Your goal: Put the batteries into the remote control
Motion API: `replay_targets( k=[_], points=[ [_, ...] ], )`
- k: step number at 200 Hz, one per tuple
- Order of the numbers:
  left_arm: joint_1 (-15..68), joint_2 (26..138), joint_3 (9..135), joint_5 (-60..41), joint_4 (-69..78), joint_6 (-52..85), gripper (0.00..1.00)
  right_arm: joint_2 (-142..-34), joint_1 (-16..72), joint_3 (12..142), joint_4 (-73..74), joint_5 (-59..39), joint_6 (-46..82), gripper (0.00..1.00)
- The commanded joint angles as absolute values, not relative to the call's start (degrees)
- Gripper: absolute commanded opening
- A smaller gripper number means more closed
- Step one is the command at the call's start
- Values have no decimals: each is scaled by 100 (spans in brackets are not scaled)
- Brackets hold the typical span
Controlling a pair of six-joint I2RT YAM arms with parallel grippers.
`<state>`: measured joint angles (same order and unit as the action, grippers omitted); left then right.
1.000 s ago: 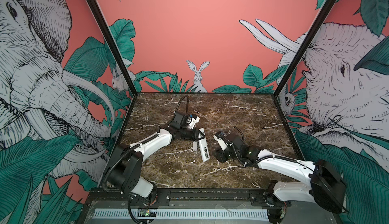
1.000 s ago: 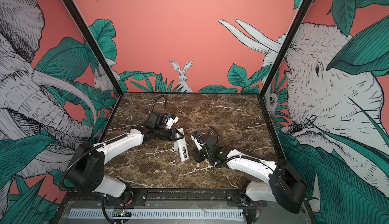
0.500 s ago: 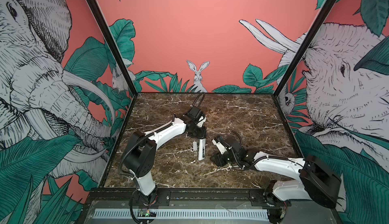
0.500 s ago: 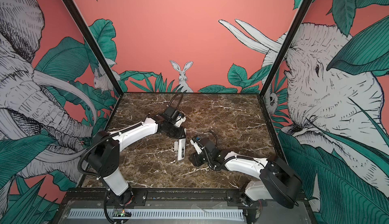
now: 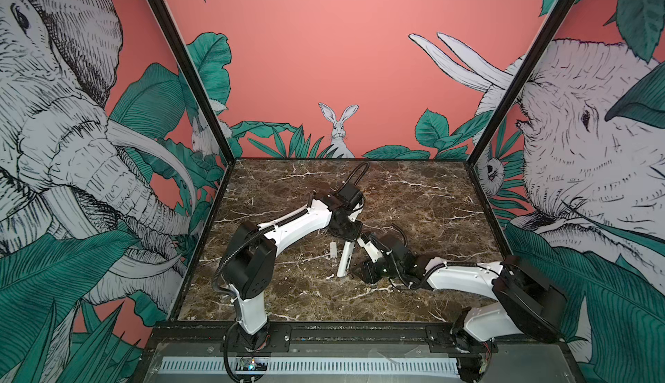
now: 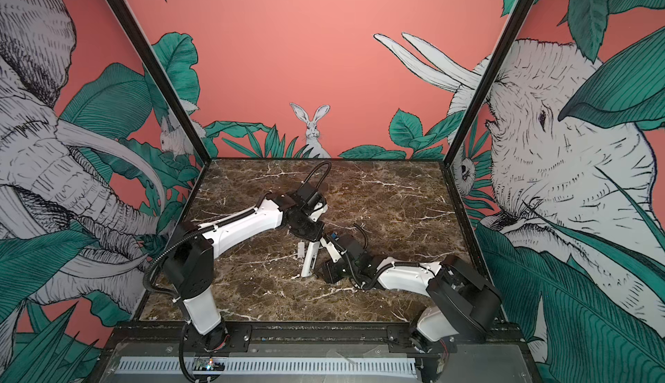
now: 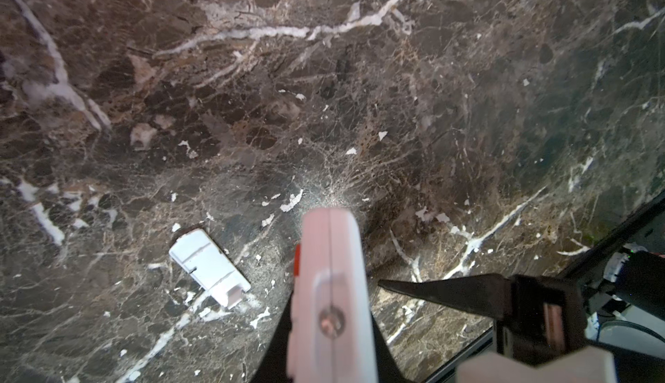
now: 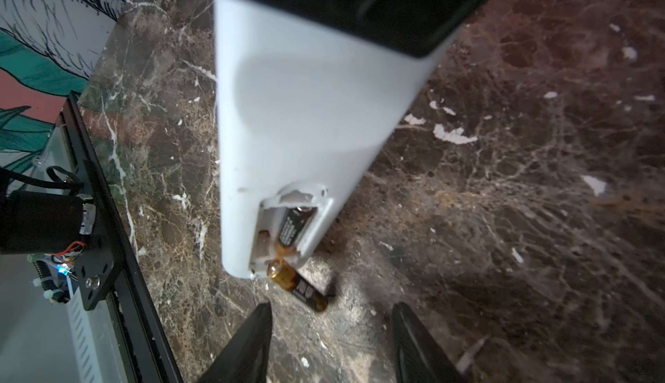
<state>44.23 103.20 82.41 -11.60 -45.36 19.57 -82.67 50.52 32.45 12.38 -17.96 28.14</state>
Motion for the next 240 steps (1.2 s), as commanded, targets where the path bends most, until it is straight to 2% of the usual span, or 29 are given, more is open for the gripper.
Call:
replay_targets(
  k=[1,30,61,97,139,240],
  points=[
    [4454,10263,8336,-1051,-4740,1890,0,-8332,5045,3263,1657,-2007,2864,51],
    [4467,10184,8341,-766,-4867,1822,0,-8411,5044,3273,1578,-1924,2874,51],
    [4407,9925,8290,-235,-5002,1629,0,-8194,5124,3228,785,-1812,2622,52],
    [4060,9263,7784,-929,-4305,1407,0,-7841,5370,3305,-228,-1616,2199,53],
    [3683,8647,7457,-1564,-4077,1275,0,-8087,5834,3744,-930,-1127,1956,51],
    [3099,7404,6405,-1890,-3663,1246,0,-9123,6341,4872,-1835,90,1853,34]
  ],
)
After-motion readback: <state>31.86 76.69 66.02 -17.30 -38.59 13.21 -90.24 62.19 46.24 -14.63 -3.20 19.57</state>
